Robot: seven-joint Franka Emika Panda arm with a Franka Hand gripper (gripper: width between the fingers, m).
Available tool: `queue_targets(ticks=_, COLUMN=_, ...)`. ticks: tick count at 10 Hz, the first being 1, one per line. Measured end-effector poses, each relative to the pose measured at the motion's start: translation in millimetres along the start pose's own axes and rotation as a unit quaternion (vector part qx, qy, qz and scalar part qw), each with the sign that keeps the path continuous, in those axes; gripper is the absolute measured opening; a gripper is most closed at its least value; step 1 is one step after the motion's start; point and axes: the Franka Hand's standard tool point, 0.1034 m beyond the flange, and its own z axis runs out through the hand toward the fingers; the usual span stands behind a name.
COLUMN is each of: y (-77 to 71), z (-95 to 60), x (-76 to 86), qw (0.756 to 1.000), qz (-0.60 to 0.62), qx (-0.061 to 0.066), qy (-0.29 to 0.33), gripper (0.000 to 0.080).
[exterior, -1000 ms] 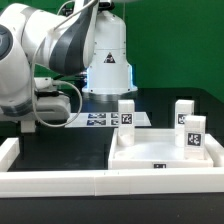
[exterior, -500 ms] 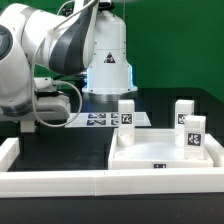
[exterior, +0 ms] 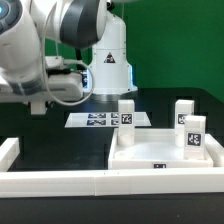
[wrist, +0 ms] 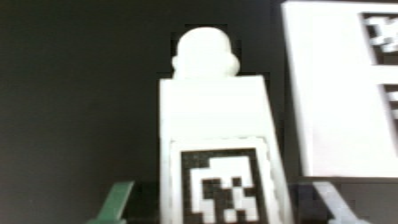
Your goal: Assemble square table
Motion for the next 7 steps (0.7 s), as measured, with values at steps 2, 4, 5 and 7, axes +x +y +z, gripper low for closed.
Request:
queue_targets(ticks=2, y=-3.4, z=-11.1, x=-2.0, qw=1.000, qz=0.003, qx=0.005, qy=0.020, gripper=0.0290)
queue_targets(ticks=4, y=-1.4, z=-15.9, x=8.8, qw=0.997, qz=-0.003, qx=-0.005, qy=0.081, gripper=0.0290)
queue_targets(ticks=5, y=-4.3, z=-15.9, x=7.3, qw=0.994, qz=-0.002, qx=-0.004, qy=0.105, gripper=0.0290)
queue_targets(ticks=7, y=-20.5, z=-33.3, x=12.0, qw=0.987, qz=-0.003, qx=0.001, qy=0.160, gripper=0.0290)
